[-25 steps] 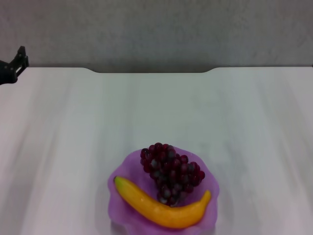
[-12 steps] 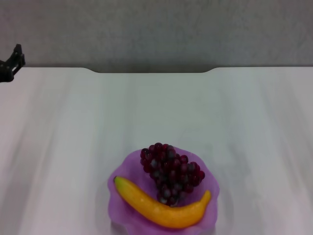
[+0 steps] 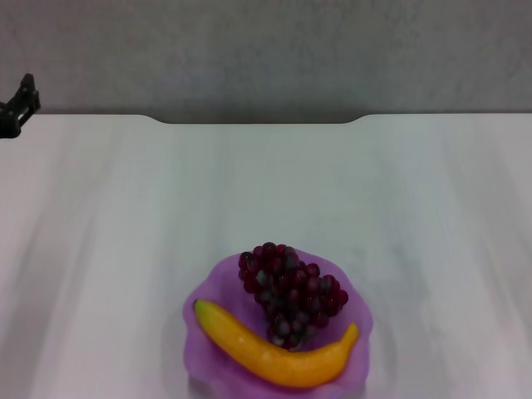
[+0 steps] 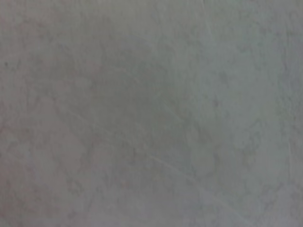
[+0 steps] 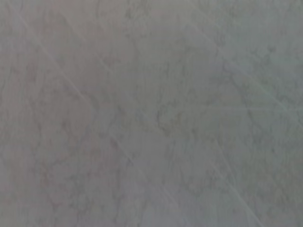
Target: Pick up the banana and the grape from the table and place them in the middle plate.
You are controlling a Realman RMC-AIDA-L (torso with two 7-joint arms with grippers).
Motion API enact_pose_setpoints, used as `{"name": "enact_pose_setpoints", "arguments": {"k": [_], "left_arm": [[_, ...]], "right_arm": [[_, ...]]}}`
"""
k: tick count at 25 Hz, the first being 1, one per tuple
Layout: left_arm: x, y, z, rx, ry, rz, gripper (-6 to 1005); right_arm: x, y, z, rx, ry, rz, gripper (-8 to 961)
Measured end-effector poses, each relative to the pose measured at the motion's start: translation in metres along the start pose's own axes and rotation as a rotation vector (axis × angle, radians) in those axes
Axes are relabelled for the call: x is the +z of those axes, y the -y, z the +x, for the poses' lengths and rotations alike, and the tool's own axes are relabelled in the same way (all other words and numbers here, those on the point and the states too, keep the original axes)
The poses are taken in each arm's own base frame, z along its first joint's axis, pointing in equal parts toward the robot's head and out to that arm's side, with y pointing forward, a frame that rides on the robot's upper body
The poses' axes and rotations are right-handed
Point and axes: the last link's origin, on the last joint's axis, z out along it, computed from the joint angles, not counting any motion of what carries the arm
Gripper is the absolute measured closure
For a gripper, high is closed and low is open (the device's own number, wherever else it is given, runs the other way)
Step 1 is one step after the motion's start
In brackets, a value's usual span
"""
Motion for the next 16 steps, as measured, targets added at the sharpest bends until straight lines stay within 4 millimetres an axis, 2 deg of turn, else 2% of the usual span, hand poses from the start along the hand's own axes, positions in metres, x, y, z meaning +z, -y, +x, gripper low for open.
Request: {"name": "enact_pose_setpoints", "arguments": {"k": [16], "left_arm": [[-0.0004, 0.0005, -0.0004, 0.004, 0.001, 0.001, 152]], "right_arm": [[-0.0005, 0.0001, 0.0004, -0.005, -0.001, -0.001, 277]]}}
